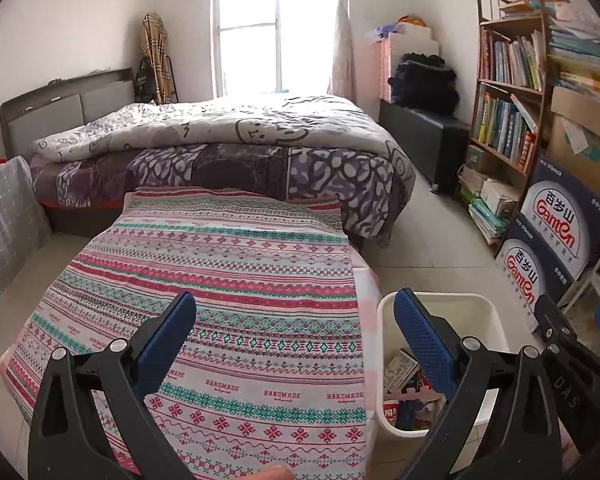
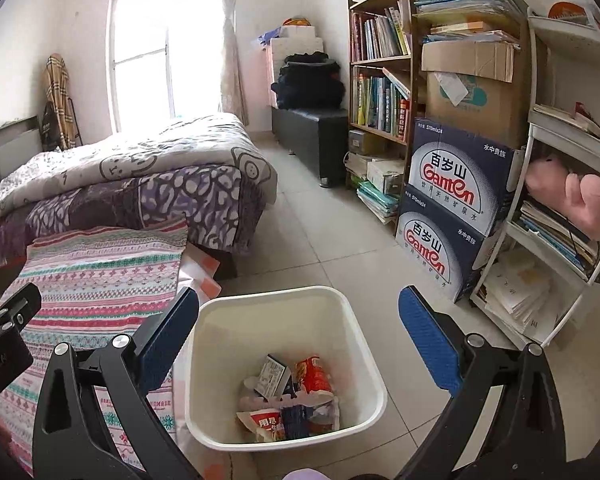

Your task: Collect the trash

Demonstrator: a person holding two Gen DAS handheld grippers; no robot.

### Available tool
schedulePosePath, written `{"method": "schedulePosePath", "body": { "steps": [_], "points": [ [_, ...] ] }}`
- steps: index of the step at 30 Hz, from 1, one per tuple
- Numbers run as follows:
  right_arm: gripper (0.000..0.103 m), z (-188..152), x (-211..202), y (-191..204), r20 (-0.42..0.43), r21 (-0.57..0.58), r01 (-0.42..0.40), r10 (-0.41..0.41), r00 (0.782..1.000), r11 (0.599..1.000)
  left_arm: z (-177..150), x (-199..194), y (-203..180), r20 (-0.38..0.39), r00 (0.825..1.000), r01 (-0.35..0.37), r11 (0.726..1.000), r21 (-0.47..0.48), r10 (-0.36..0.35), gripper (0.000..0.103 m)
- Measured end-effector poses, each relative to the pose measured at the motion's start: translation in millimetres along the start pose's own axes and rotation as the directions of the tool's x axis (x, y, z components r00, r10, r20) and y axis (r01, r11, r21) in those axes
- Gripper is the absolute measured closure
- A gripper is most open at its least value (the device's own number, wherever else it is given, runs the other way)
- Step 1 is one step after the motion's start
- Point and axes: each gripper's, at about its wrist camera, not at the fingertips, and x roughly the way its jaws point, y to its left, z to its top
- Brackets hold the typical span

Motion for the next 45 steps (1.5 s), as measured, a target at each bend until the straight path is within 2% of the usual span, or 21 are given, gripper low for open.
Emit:
{"method": "schedulePosePath", "body": {
  "steps": [30,45],
  "points": [
    [0.007,-3.9,3.8,5.6,-0.024,-0.004,-0.017,0.017,1.000,1.000,-1.8,2.8,1.0,-0.001,1.000,-0.021,1.000,0.012,0.021,0.007],
    [0.007,-3.7,6.2,3.8,-0.037,-0.001,-0.023,0.023,0.999,1.000,-6.6,5.4,-5.5,0.006,1.000,0.016,0.999,0.048,-0.016,0.009]
  ]
}}
